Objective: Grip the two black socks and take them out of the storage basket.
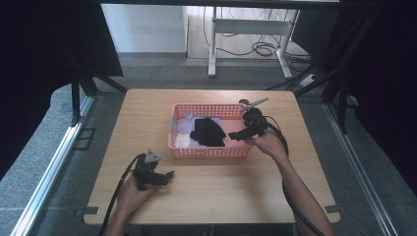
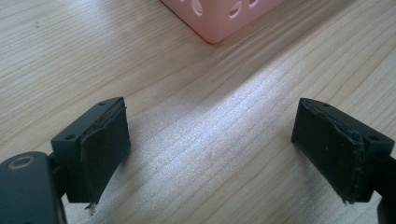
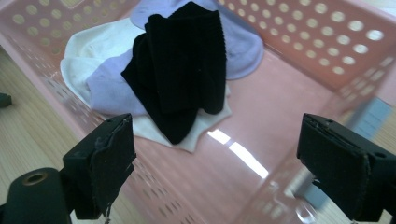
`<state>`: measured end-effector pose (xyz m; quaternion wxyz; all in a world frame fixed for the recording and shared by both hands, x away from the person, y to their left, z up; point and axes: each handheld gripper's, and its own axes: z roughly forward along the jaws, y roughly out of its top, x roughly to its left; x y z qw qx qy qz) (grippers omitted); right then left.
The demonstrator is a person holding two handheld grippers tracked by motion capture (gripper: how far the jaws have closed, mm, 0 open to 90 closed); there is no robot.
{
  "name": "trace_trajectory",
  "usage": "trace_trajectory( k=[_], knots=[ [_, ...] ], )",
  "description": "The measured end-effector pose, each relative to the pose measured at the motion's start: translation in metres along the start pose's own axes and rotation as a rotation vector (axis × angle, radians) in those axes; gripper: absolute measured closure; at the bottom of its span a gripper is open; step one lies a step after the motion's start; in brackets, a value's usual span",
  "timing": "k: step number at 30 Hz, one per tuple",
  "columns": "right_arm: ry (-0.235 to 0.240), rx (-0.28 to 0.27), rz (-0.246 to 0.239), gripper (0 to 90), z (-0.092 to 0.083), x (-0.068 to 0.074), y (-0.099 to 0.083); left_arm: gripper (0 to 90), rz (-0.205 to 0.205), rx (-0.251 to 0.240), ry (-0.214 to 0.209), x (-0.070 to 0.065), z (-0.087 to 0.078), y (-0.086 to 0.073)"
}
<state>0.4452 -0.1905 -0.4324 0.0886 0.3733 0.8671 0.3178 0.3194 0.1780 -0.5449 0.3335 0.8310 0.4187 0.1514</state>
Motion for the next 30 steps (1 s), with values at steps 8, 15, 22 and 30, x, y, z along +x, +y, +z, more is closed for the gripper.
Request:
trace_trajectory(
  k=[8, 15, 22, 30],
  knots=[
    [0.039, 0.045, -0.016, 14.3, 0.031, 0.010, 0.019, 11.0, 0.000, 0.000, 0.000, 0.000, 0.000, 0.000],
    [0.062, 0.074, -0.032, 21.1, 0.055, 0.021, 0.034, 11.0, 0.002, 0.002, 0.001, 0.000, 0.000, 0.000],
    [0.059, 0.115, -0.044, 31.9, 0.077, 0.027, 0.045, 11.0, 0.001, 0.001, 0.001, 0.000, 0.000, 0.000],
    [0.067, 0.177, -0.073, 78.8, 0.097, 0.026, 0.047, 11.0, 0.001, 0.002, 0.001, 0.000, 0.000, 0.000]
  ],
)
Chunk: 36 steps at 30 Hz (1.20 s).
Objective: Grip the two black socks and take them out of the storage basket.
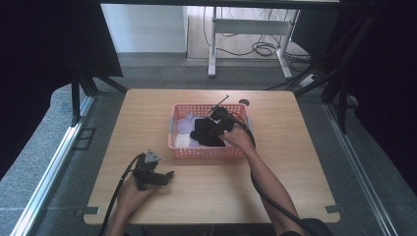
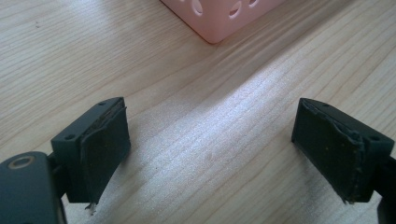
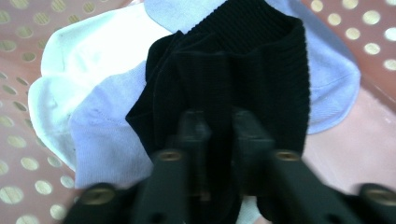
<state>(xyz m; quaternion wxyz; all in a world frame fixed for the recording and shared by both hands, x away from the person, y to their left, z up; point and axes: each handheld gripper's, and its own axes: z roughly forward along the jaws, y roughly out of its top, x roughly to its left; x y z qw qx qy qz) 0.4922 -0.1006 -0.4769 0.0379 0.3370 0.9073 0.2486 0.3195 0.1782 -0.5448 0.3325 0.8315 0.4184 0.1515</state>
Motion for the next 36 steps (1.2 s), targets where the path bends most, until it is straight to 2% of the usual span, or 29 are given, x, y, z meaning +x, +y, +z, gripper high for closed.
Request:
trace_trajectory(
  k=[4, 5, 7, 10, 11, 12, 14, 18, 25, 26, 36],
  knots=[
    [-0.009, -0.020, -0.010, 85.0, -0.007, 0.000, 0.000, 11.0, 0.000, 0.000, 0.000, 0.000, 0.000, 0.000],
    [-0.016, -0.029, -0.011, 85.4, -0.015, -0.001, 0.001, 11.0, 0.000, 0.000, 0.000, 0.000, 0.000, 0.000],
    [-0.018, -0.036, -0.015, 85.5, -0.019, 0.000, 0.002, 11.0, 0.000, 0.000, 0.000, 0.000, 0.000, 0.000],
    [-0.019, -0.070, -0.023, 85.6, -0.038, 0.001, 0.006, 11.0, 0.000, 0.000, 0.000, 0.000, 0.000, 0.000],
    [-0.019, -0.070, -0.023, 85.6, -0.038, 0.001, 0.006, 11.0, 0.000, 0.000, 0.000, 0.000, 0.000, 0.000],
    [-0.019, -0.086, -0.033, 85.5, -0.049, 0.003, 0.008, 11.0, 0.000, 0.000, 0.000, 0.000, 0.000, 0.000],
    [-0.022, -0.091, -0.033, 85.5, -0.052, 0.003, 0.009, 11.0, -0.001, -0.002, -0.001, 0.000, 0.000, 0.000],
    [-0.024, -0.126, -0.047, 85.6, -0.073, 0.006, 0.012, 11.0, -0.004, -0.002, -0.001, 0.000, 0.000, 0.000],
    [-0.032, -0.158, -0.063, 85.6, -0.097, 0.009, 0.016, 11.0, 0.000, -0.003, 0.002, 0.000, 0.000, 0.000],
    [-0.030, -0.175, -0.062, 85.6, -0.105, 0.010, 0.017, 11.0, 0.000, -0.003, 0.002, 0.000, 0.000, 0.000],
    [-0.052, -0.223, -0.059, 85.6, -0.135, 0.007, 0.018, 11.0, 0.000, -0.002, 0.002, 0.000, 0.000, 0.000]
  ],
)
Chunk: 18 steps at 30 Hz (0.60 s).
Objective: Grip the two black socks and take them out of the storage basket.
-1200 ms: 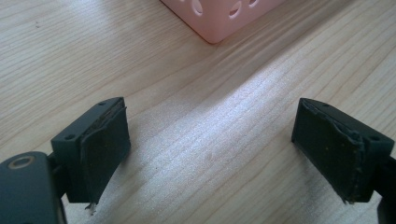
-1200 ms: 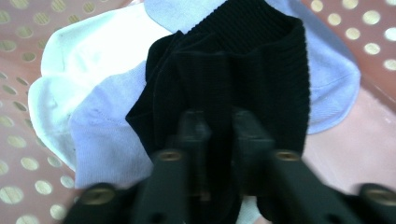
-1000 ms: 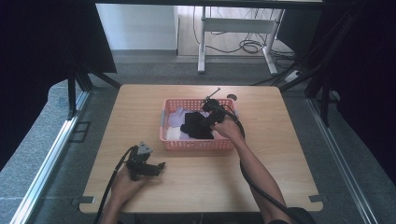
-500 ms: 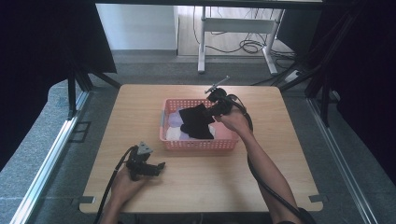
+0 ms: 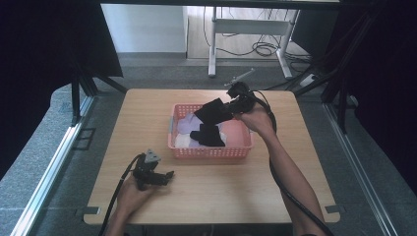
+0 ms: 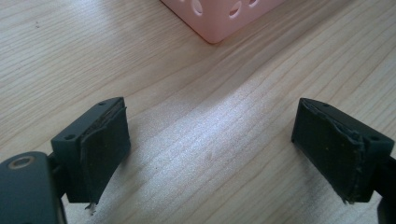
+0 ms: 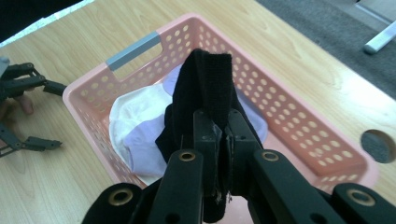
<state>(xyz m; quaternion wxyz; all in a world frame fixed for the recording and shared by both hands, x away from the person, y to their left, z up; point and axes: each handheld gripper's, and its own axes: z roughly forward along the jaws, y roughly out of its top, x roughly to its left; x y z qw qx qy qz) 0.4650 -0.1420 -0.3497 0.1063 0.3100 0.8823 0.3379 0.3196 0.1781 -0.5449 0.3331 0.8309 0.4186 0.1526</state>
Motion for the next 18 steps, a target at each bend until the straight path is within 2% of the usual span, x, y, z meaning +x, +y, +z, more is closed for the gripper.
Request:
trace_trajectory(
  k=[12, 18],
  knots=[
    [-0.028, -0.040, 0.025, 85.5, -0.033, -0.012, 0.001, 11.0, 0.000, 0.001, -0.001, 0.000, 0.000, 0.000],
    [-0.064, -0.052, 0.046, 85.5, -0.050, -0.021, -0.005, 11.0, 0.000, 0.001, -0.001, 0.000, 0.000, 0.000]
  ],
)
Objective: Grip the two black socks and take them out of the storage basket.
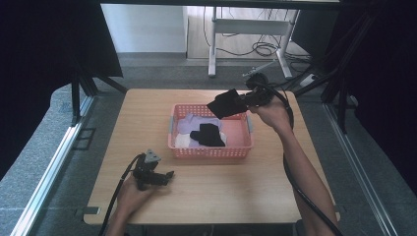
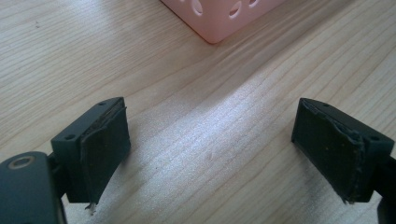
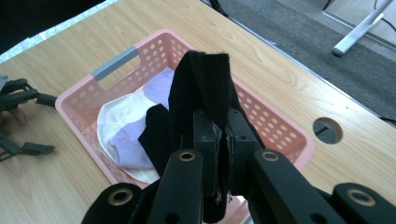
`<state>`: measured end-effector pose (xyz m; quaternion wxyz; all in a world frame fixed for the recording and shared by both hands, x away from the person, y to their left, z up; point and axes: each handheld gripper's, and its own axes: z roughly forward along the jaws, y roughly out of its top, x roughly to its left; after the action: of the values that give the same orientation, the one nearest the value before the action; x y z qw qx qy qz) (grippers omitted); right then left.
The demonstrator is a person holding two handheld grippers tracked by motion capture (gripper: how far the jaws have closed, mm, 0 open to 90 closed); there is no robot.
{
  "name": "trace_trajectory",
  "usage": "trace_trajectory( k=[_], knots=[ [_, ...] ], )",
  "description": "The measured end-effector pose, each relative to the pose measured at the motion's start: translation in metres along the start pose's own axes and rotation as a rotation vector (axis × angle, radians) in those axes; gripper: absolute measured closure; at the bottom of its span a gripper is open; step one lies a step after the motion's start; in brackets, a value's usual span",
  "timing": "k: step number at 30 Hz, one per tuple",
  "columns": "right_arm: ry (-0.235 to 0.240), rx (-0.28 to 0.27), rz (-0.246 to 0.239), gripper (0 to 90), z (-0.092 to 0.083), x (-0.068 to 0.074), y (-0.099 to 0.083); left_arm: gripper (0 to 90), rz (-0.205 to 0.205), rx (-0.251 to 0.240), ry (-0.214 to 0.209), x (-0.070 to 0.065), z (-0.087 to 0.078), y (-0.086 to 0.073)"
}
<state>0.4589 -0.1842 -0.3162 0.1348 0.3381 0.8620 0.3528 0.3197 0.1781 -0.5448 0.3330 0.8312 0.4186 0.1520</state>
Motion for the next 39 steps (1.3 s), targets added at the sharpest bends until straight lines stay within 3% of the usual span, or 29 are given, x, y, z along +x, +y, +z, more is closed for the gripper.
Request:
trace_trajectory(
  k=[14, 24, 32, 39],
  knots=[
    [-0.067, -0.031, 0.074, 85.4, -0.029, -0.028, -0.020, 11.0, 0.000, 0.001, 0.000, 0.000, 0.000, 0.000],
    [-0.151, -0.038, 0.147, 85.4, -0.058, -0.057, -0.045, 11.0, 0.002, -0.002, 0.002, 0.000, 0.000, 0.000],
    [-0.199, -0.011, 0.195, 84.8, -0.062, -0.077, -0.071, 11.0, 0.003, -0.003, 0.002, 0.000, 0.000, 0.000],
    [-0.222, 0.026, 0.263, 84.7, -0.048, -0.095, -0.106, 11.0, 0.003, 0.000, 0.000, 0.000, 0.000, 0.000]
  ],
)
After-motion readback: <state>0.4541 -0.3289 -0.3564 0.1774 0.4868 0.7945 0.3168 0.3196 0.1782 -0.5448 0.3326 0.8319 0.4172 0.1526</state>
